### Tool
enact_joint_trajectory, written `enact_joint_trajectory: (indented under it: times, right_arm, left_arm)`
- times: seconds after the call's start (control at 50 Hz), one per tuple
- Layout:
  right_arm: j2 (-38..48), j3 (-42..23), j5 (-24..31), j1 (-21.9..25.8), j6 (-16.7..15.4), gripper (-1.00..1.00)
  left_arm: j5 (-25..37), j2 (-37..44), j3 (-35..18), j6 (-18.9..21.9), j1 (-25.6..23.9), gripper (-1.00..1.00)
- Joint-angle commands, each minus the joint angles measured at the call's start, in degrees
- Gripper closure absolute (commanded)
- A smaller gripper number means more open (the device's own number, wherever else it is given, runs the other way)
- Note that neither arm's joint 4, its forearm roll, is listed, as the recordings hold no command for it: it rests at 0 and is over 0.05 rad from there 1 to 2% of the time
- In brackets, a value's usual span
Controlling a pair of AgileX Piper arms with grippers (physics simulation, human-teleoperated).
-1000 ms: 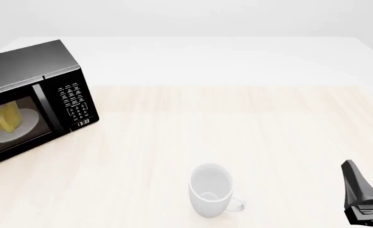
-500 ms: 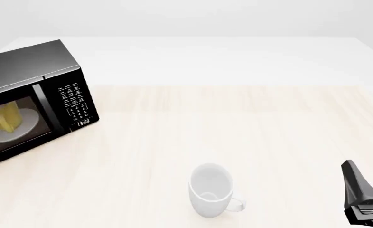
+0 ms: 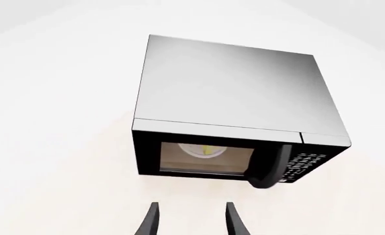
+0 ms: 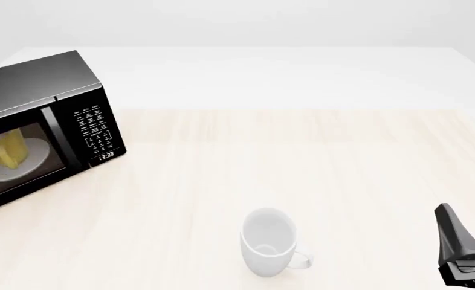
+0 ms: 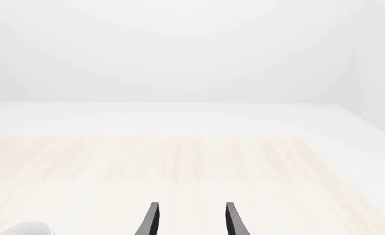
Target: Put the yellow and white mug in the microwave and close it.
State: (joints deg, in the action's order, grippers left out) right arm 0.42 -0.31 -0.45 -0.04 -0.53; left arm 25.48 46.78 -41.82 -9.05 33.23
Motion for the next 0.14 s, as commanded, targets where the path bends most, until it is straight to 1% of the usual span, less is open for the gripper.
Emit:
enact_joint_trajectory:
  times: [0.02,0.14]
  right_arm:
    - [-0.1,0.0,0.1,0.0,0.0,-1.00]
    - [-0.1,0.0,0.1,0.0,0.0,-1.00]
  left_arm:
    - [4.2,-4.4,-1.2,-1.1,0.7,-1.00]
    - [5.3,-5.9,-1.4,-1.2,1.4,-1.00]
